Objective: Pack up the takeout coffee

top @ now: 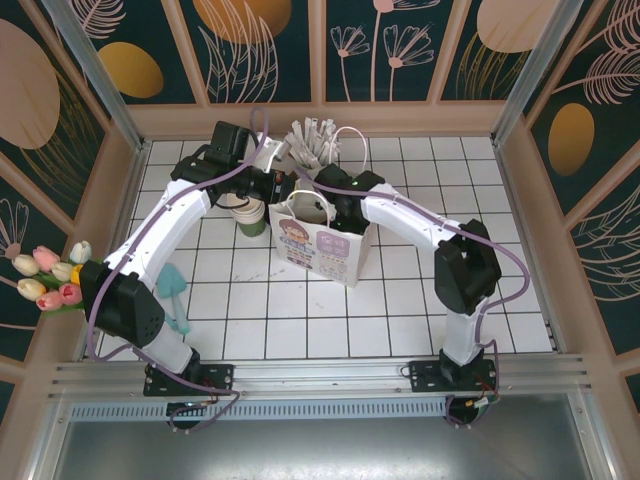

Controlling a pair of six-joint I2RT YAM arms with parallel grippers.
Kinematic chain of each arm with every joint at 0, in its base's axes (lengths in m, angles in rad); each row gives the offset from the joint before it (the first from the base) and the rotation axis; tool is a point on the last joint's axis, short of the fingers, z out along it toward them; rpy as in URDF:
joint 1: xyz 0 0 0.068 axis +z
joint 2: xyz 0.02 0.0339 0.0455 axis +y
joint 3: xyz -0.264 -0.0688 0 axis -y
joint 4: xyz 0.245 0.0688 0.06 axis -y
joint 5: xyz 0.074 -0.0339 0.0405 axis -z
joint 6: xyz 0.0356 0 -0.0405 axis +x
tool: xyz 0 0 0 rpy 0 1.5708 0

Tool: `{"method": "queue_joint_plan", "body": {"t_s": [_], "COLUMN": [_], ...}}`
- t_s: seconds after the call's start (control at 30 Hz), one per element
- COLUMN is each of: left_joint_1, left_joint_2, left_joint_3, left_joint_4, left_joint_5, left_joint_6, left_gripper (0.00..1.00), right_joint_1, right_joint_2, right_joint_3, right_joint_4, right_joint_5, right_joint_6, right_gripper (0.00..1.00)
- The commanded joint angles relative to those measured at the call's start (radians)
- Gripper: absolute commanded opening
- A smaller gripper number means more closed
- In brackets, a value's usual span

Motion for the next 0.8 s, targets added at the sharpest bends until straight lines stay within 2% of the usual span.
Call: {"method": "queue_joint_plan", "body": {"t_s": [0.0, 0.47, 0.77], "left_joint_1": [-0.002, -0.002, -0.002], "left_joint_2": [-0.028, -0.027, -0.029], "left_joint_3": [-0.019, -0.020, -0.026], "left_joint_4": [0.011, 0.009, 0.015], "left_joint_5": [0.012, 0.009, 0.008], "left_joint_6": [-0.014, -0.016, -0.015], "left_gripper": [0.00, 0.00, 0.00], "right_joint_1": [0.003, 0.003, 0.006], "right_joint_2": [0.063, 0.080, 0.092], "right_joint_3": [-0.086, -0.196, -0.224], "right_joint_4": [0.016, 0.082, 0.109], "right_joint_5": [-0.038, -0.061, -0.026], "right_joint_6": [-0.016, -0.045, -0.048], "right_gripper": [0.48, 0.48, 0.48]}}
